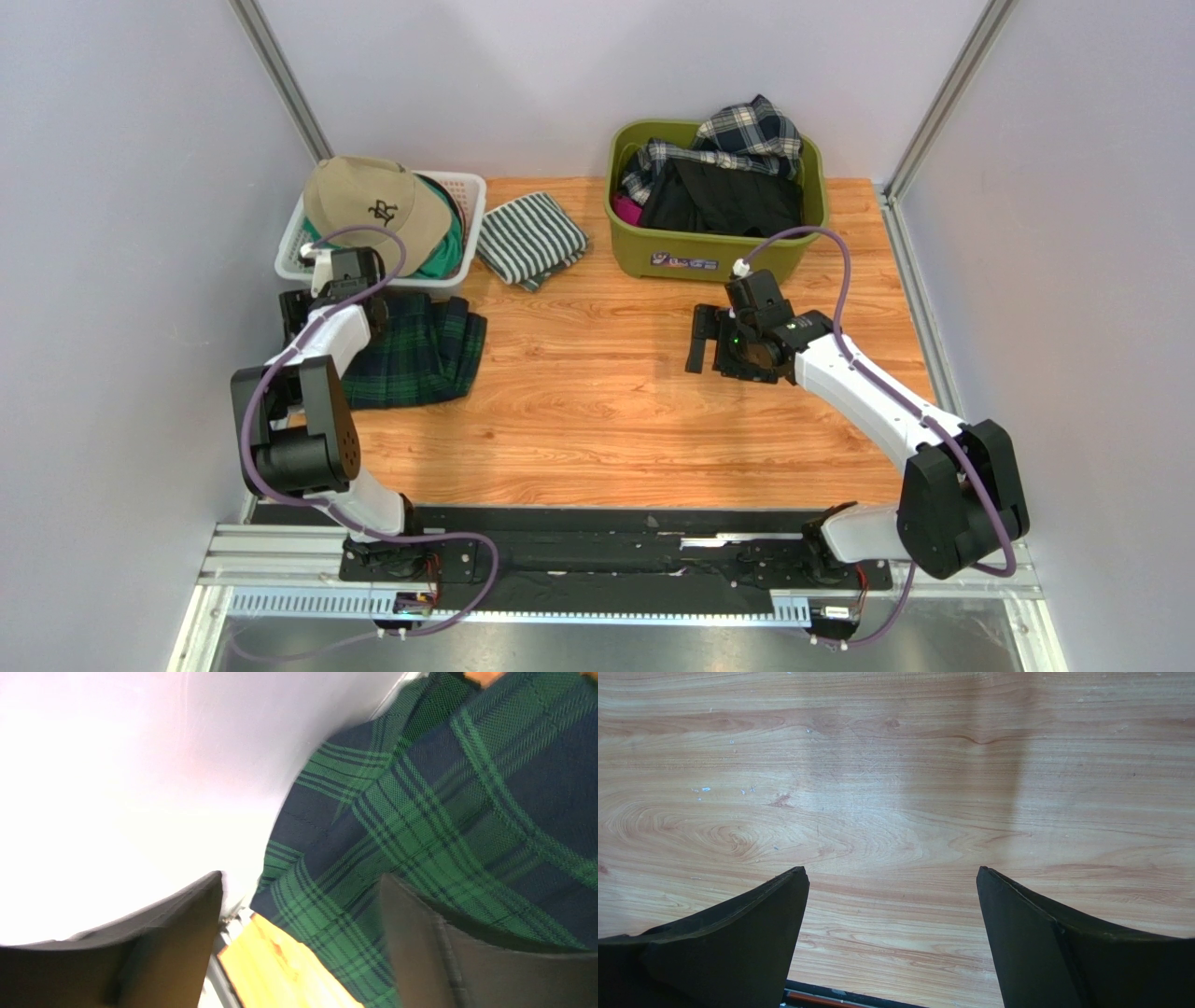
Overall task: Fold and stack the skirts
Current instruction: Move the skirt to the corner of the board, then pick up the skirt from the bin.
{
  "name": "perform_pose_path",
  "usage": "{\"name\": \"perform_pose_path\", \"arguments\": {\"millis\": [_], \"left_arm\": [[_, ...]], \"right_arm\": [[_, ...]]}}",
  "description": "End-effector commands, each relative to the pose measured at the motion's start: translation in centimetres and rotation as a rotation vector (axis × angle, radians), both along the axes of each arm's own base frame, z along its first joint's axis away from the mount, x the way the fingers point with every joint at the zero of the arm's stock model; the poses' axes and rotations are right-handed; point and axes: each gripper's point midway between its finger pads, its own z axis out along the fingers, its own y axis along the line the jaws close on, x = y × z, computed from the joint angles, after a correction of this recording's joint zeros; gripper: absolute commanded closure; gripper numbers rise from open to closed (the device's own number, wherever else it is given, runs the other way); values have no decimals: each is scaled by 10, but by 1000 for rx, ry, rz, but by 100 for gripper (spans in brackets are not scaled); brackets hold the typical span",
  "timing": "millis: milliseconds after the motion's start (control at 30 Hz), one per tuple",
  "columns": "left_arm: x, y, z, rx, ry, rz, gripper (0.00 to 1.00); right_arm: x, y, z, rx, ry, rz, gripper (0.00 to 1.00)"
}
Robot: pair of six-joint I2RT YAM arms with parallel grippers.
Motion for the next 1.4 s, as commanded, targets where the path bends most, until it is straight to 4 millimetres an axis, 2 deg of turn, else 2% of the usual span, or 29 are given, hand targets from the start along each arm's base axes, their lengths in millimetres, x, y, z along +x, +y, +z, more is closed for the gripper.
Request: {"name": "perform_pose_path", "arguments": {"millis": [0,167,200,267,300,333,367,400,467,500,567,600,667,700,800,867,900,933,1067,1100,1133,1300,1367], "left_arm": [[1,3,31,0,-113,71,7],[2,-19,39,-148,-211,32,6],[2,-26,48,-183,-259,19,6],[8,-50,48,-331,-331,-36,5],[9,-61,60,-380,-399,-60,4],[18,-86,62,-511,-456,-123,4],[22,-101,65,-582,-501,-174,3],[28,-136,81,-728,-571,-312,3],[31,-175,91,-860,-657,-444,2],[24,-207,106,-905,-681,-549,2],[14,-236,110,-915,-664,-610,2],[6,-261,114,-910,-641,-672,2],[-3,-289,116,-943,-611,-756,2],[-13,-311,115,-989,-576,-825,2],[-25,-334,109,-1058,-548,-883,1],[-30,-345,103,-1102,-549,-919,1],[-32,-349,102,-1114,-544,-938,1],[-32,-347,98,-1111,-543,-926,1],[-36,-337,82,-1067,-489,-876,1],[-36,-333,84,-1047,-499,-878,1],[-36,-330,83,-1031,-507,-868,1],[-32,-301,85,-885,-546,-807,1],[-31,-296,87,-866,-556,-793,1]], "right_arm": [[13,2,22,18,-68,-10,5],[12,4,27,38,-80,-2,5],[12,4,31,43,-91,-5,5],[12,5,35,51,-100,-2,4],[12,4,40,56,-119,-4,4],[12,2,44,56,-129,-9,3],[12,2,47,55,-137,-7,3],[13,0,50,48,-151,-16,3],[13,-4,59,45,-181,-26,3],[14,-8,62,30,-194,-36,3],[13,-14,71,16,-223,-50,2],[15,-19,73,-1,-239,-70,2],[15,-25,82,-15,-277,-88,1],[16,-27,84,-17,-284,-94,1],[23,-32,99,-20,-325,-125,1],[29,-31,109,-21,-349,-130,1],[36,-29,121,-9,-378,-128,1],[41,-26,127,0,-397,-123,1],[68,-18,156,20,-449,-109,1],[77,-17,155,7,-445,-108,1],[88,-15,173,24,-485,-121,1],[135,-14,190,5,-517,-119,1],[156,-16,193,-26,-525,-121,1]]}}
